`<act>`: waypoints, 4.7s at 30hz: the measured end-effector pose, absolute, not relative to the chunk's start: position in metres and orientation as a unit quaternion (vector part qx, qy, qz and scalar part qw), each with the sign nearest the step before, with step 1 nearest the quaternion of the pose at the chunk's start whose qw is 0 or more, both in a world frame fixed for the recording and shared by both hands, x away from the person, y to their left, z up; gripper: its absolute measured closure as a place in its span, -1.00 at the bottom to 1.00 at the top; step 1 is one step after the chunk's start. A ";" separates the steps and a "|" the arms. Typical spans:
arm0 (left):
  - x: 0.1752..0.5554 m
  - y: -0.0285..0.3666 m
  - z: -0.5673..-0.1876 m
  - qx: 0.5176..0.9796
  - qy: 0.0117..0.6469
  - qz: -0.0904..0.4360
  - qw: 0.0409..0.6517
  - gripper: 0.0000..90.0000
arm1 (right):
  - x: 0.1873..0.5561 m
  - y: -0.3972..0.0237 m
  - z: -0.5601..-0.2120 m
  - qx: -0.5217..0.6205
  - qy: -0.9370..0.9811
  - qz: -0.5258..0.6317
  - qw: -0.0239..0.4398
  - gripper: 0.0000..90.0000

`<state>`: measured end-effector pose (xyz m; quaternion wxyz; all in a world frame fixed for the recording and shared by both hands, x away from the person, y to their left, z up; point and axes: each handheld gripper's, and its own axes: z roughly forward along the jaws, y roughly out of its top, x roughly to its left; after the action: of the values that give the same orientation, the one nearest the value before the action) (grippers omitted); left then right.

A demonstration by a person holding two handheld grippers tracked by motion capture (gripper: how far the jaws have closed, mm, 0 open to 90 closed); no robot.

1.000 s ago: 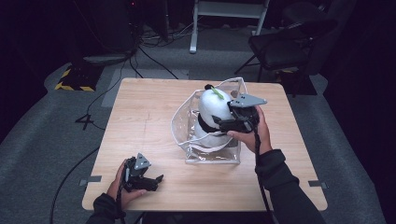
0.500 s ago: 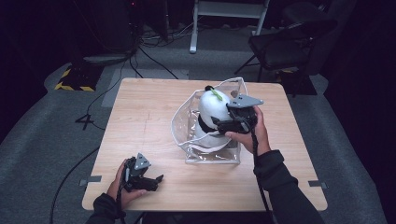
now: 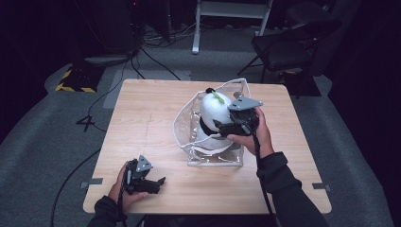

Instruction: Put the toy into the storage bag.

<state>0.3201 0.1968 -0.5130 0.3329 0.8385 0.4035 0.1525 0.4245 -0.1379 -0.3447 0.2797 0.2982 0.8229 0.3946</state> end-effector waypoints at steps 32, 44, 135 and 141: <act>0.320 0.197 -0.513 0.838 0.404 0.153 0.333 -0.84 | 0.417 -0.158 -0.330 0.284 0.811 0.431 0.275 -0.51; 0.320 0.197 -0.513 0.838 0.404 0.153 0.333 -0.84 | 0.417 -0.178 -0.324 0.296 0.803 0.433 0.283 -0.50; 0.320 0.197 -0.513 0.838 0.404 0.153 0.333 -0.84 | 0.418 -0.275 -0.373 0.373 0.786 0.403 0.283 -0.49; 0.320 0.197 -0.513 0.838 0.404 0.153 0.333 -0.84 | 0.416 -0.277 -0.385 0.369 0.795 0.395 0.276 -0.49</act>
<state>0.3202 0.1967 -0.5130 0.3329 0.8383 0.4039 0.1529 0.4159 -0.2774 -0.3845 0.2763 0.3685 0.7948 0.3952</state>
